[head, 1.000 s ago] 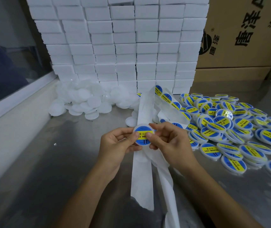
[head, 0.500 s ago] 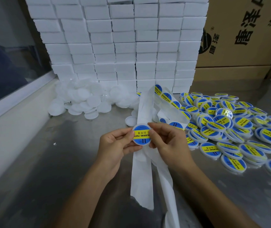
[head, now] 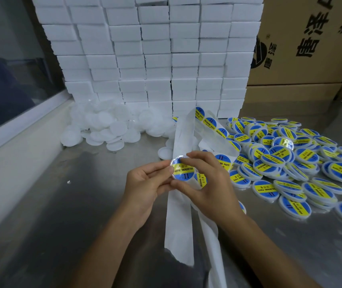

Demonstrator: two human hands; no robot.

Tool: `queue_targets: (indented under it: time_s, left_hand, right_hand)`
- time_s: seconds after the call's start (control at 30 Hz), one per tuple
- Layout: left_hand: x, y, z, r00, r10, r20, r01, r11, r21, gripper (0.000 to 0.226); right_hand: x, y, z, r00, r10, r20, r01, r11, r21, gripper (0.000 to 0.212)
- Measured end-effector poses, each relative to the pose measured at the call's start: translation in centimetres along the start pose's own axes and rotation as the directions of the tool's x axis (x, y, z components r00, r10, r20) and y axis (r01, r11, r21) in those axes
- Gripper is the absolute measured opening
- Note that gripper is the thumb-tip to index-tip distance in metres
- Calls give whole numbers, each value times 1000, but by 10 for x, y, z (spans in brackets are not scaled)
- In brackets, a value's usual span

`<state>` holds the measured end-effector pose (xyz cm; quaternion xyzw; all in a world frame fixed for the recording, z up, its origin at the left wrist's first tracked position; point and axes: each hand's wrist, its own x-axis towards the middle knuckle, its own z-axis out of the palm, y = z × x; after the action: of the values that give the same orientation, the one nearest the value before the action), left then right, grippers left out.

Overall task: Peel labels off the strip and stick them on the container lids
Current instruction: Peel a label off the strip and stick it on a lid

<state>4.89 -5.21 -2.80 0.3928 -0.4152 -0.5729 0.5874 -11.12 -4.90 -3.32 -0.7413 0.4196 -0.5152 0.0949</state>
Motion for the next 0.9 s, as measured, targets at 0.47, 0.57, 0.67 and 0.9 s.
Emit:
queue_targets:
  time_s: [0.47, 0.57, 0.67, 0.9]
  left_hand:
    - [12, -34, -14, 961, 265, -79, -128, 680, 722, 38]
    - [13, -34, -12, 972, 233, -12, -147, 650, 746, 40]
    - [12, -31, -12, 980, 200, 19, -145, 643, 752, 45]
    - [12, -30, -13, 979, 199, 33, -158, 655, 739, 37]
  right_hand:
    - [34, 58, -58, 930, 245, -275, -311, 923, -228, 23]
    - [46, 86, -78, 870, 359, -338, -466, 822, -327, 24]
    - [51, 105, -90, 837, 451, -310, -546, 725, -420, 24]
    - [49, 118, -91, 822, 511, -252, -552, 606, -573, 26]
